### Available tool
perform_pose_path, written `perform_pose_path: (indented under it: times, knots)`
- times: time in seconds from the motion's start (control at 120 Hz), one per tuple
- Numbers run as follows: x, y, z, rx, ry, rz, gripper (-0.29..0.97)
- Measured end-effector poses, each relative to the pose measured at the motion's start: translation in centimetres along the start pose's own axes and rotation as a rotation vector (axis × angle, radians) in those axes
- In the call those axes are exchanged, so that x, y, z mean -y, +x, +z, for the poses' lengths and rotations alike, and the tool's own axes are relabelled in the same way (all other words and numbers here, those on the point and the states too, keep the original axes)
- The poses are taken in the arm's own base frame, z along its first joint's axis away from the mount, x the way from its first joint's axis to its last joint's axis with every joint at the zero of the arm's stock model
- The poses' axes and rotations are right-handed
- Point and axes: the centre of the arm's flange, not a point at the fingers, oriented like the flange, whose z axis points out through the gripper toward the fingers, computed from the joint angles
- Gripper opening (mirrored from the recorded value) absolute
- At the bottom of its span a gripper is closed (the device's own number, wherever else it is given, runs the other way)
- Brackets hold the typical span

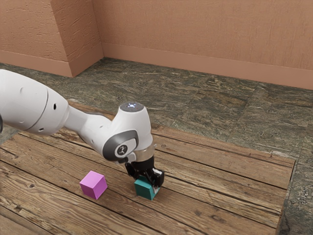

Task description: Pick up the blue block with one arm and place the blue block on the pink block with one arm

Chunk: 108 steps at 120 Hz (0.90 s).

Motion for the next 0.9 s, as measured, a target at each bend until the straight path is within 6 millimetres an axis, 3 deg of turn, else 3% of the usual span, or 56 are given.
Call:
perform_pose_path:
  times: [0.333, 0.533, 0.8, 0.9]
  knots:
    - [-0.2, -0.3, -1.7, 0.031, 0.005, -0.014, 0.37]
    - [-0.4, 0.4, -5.4, 0.078, 0.001, -0.016, 0.36]
    - [-3.9, 5.2, -10.1, 0.125, -0.036, -0.058, 0.36]
    - [-6.8, 6.4, -11.3, 0.139, -0.044, -0.107, 0.37]
